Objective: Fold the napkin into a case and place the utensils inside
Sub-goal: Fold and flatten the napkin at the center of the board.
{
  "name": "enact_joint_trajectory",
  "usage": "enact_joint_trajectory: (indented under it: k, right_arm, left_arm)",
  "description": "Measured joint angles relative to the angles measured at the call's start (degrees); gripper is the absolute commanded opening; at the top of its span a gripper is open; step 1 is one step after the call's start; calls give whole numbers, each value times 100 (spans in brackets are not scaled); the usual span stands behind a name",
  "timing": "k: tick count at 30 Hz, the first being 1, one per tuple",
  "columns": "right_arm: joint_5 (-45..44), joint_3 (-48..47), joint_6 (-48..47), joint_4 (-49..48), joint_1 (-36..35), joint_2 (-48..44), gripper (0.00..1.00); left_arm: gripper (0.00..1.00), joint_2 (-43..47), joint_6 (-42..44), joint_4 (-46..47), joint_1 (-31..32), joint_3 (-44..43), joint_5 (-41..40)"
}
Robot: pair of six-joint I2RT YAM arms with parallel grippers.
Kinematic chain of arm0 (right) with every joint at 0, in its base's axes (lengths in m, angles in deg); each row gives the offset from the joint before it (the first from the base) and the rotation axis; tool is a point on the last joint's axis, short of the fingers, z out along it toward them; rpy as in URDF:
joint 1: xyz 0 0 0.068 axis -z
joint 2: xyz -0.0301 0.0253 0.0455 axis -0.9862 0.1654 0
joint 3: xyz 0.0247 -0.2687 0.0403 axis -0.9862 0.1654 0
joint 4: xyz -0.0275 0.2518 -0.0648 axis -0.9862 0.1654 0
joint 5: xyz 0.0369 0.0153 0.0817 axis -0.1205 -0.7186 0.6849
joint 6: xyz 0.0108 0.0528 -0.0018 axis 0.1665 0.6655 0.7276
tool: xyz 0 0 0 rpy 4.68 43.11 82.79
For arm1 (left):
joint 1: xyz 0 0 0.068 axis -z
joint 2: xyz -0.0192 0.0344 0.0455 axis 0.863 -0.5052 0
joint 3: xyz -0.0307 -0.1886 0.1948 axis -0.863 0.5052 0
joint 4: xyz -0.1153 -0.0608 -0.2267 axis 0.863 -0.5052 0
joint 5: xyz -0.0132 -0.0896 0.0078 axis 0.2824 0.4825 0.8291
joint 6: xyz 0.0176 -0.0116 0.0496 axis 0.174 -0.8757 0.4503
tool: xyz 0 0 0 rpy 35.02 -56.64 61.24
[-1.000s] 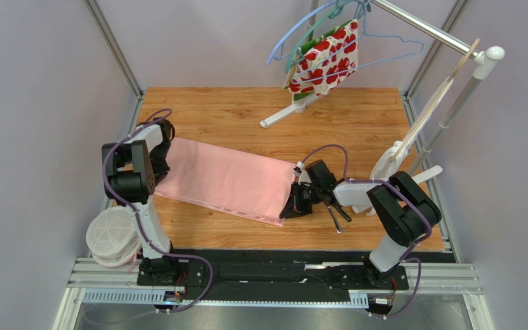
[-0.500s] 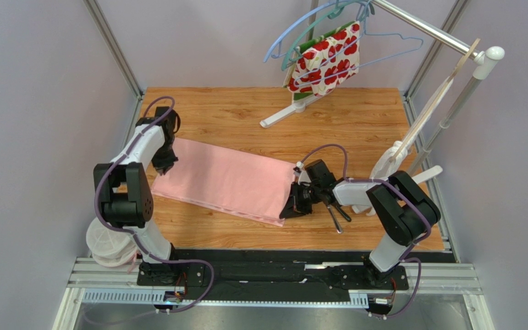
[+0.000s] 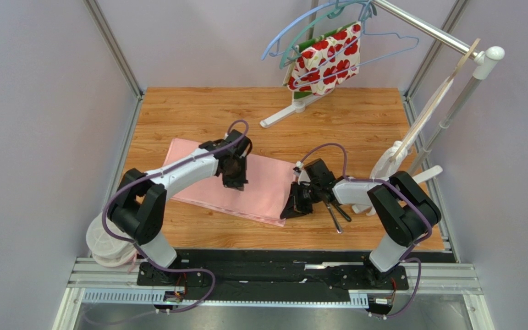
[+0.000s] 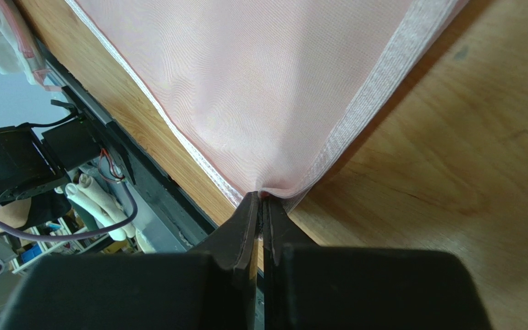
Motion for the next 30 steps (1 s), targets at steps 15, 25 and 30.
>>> enact_joint_trajectory:
  k: [15, 25, 30]
  right_arm:
    - [-190, -92, -48, 221, 0, -256, 0]
    - [-210, 0, -22, 208, 0, -289, 0]
    - [-208, 15, 13, 181, 0, -289, 0]
  left_arm:
    - [0, 748, -1263, 1722, 2162, 1508, 83]
    - [0, 498, -1480, 1976, 2402, 1504, -70]
    - [0, 199, -1480, 1993, 2441, 1360, -61]
